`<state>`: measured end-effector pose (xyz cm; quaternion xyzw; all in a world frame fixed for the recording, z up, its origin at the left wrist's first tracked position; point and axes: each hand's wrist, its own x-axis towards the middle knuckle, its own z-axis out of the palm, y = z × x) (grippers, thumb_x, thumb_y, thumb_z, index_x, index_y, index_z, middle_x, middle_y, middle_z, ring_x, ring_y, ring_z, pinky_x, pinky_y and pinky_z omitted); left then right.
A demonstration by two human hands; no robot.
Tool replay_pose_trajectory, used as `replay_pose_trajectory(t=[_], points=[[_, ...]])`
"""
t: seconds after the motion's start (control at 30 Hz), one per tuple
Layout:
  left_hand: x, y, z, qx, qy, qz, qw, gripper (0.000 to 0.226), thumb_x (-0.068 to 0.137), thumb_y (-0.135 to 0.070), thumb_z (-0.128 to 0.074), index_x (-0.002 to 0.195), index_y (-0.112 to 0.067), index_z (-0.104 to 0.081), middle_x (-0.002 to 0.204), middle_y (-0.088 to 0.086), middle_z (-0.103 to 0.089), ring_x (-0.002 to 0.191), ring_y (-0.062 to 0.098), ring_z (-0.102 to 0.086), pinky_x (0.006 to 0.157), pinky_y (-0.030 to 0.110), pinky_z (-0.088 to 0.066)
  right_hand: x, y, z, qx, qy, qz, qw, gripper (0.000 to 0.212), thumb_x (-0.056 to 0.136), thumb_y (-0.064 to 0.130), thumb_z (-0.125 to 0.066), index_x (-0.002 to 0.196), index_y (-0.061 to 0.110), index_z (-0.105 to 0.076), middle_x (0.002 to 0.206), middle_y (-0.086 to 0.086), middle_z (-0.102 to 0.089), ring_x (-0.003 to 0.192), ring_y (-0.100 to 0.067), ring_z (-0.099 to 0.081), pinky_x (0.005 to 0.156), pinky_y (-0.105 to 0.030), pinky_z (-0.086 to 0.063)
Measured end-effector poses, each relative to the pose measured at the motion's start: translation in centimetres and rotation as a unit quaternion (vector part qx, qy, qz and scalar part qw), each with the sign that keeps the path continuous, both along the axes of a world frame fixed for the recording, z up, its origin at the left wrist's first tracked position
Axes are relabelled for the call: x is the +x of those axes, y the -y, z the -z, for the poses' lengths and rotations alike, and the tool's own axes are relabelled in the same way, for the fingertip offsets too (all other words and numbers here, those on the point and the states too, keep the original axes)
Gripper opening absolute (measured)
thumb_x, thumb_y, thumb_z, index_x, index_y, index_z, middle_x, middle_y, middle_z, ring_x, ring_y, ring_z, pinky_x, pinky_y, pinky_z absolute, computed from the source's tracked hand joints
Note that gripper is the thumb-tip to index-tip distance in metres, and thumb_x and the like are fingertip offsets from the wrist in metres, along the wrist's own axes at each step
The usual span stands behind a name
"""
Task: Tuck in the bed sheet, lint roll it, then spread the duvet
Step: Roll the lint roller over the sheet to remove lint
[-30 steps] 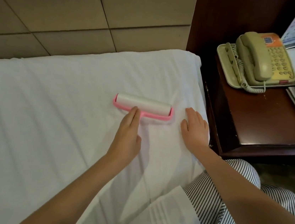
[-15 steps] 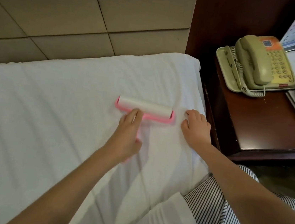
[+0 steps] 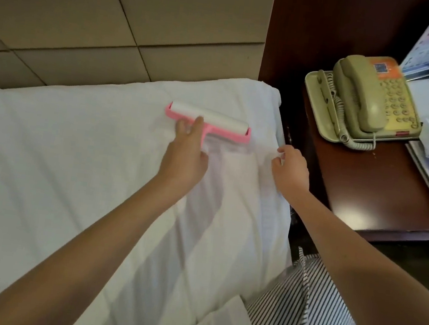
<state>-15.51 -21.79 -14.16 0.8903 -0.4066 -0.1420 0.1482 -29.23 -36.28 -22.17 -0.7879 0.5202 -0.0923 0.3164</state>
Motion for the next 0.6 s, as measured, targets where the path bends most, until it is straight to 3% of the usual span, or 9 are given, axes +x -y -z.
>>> replay_pose_trajectory(t=[0.1,0.17,0.23,0.3,0.37,0.47,0.6], points=[[-1.3,-2.5,-0.3,0.08,0.065,0.034,0.994,0.056,0.093,-0.007,-0.039,0.145,-0.017,-0.022,0.143,0.008,-0.027,0.089,0.036,-0.057,0.061,0.033,-0.032,2.3,2.1,0.5,0.066,0.037,0.06,0.995,0.036,0.095,0.023,-0.045,0.127,0.007,-0.046,0.128,-0.014,-0.047,0.118,-0.031,-0.044,0.099,-0.044,-0.038],[-1.0,-1.6,0.2,0.101,0.09,0.03,0.99,0.052,0.096,-0.009,-0.038,0.144,-0.017,-0.022,0.141,0.007,-0.031,0.09,0.035,-0.058,0.062,0.033,-0.031,4.0,3.1,1.2,0.14,0.065,0.087,0.984,0.044,0.094,0.033,-0.05,0.128,0.007,-0.043,0.128,-0.012,-0.047,0.119,-0.031,-0.045,0.099,-0.042,-0.039],[0.3,1.3,0.9,0.095,0.104,0.024,0.99,0.05,0.096,-0.008,-0.037,0.144,-0.014,-0.023,0.139,0.009,-0.034,0.095,0.037,-0.057,0.065,0.035,-0.031,5.0,3.8,1.9,0.164,0.092,0.092,0.978,0.041,0.092,0.034,-0.054,0.12,0.005,-0.044,0.113,-0.008,-0.052,0.108,-0.029,-0.051,0.089,-0.037,-0.043],[2.3,5.4,1.7,0.08,0.109,0.024,0.991,0.048,0.096,-0.005,-0.037,0.142,-0.01,-0.026,0.135,0.012,-0.037,0.099,0.04,-0.055,0.067,0.037,-0.031,5.3,4.5,2.6,0.13,0.106,0.088,0.982,0.021,0.092,0.027,-0.054,0.095,0.01,-0.044,0.083,0.002,-0.046,0.082,-0.024,-0.05,0.071,-0.032,-0.038],[4.3,9.8,2.5,0.056,0.1,0.028,0.993,0.045,0.096,-0.004,-0.037,0.14,-0.007,-0.029,0.133,0.014,-0.04,0.102,0.039,-0.055,0.067,0.037,-0.032,5.4,5.0,3.1,0.092,0.107,0.09,0.986,0.027,0.093,0.021,-0.053,0.074,0.016,-0.034,0.069,0.004,-0.036,0.061,-0.016,-0.039,0.062,-0.031,-0.033],[5.5,14.0,3.1,0.035,0.076,0.024,0.996,0.047,0.095,-0.005,-0.037,0.142,-0.004,-0.028,0.135,0.014,-0.043,0.107,0.034,-0.055,0.071,0.035,-0.037,5.7,4.0,3.8,0.053,0.16,0.127,0.977,0.036,0.094,0.016,-0.048,0.066,0.02,-0.025,0.065,0.003,-0.034,0.055,-0.012,-0.033,0.053,-0.025,-0.031],[3.2,12.1,2.8,0.056,0.096,0.037,0.993,0.055,0.094,-0.005,-0.037,0.147,-0.004,-0.019,0.145,0.013,-0.034,0.107,0.034,-0.054,0.07,0.032,-0.035,5.6,3.0,4.2,0.059,0.271,0.204,0.939,0.036,0.095,0.01,-0.046,0.064,0.019,-0.03,0.061,0.004,-0.036,0.05,-0.002,-0.037,0.049,-0.009,-0.034]])
